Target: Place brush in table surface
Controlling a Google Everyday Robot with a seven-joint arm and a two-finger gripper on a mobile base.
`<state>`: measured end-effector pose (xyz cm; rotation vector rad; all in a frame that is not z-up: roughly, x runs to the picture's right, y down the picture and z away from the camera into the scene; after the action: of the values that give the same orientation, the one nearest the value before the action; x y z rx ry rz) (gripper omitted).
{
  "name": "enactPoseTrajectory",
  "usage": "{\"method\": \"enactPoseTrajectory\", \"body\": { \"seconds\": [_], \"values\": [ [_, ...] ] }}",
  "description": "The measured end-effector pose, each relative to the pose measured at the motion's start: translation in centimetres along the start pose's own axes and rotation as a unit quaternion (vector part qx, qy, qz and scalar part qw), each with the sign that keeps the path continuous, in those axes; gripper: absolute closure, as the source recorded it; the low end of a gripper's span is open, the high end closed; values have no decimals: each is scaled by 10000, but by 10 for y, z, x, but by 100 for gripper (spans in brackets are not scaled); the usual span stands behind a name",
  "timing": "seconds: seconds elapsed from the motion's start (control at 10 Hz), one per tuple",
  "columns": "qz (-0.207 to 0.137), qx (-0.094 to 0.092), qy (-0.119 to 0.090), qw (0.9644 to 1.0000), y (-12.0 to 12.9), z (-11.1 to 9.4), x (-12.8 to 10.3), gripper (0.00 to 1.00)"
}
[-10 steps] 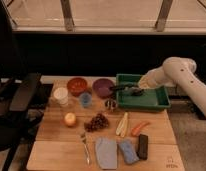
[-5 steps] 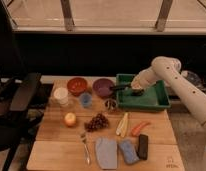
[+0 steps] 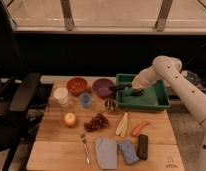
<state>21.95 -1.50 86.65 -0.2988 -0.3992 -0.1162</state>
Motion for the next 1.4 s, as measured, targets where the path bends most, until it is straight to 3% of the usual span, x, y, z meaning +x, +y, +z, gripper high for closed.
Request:
{"method": "enactPoseTrajectory", "body": {
  "seconds": [0.4,0.6,1.0,1.4],
  "values": [
    [94,-26,-16,10000,1,2,7,34],
    [128,-16,-24,9999,1,2,8,21],
    [219,-40,-42,9997,5,3,12,20],
    [308,-202,-155,9992,10,21,13,20]
  ]
}}
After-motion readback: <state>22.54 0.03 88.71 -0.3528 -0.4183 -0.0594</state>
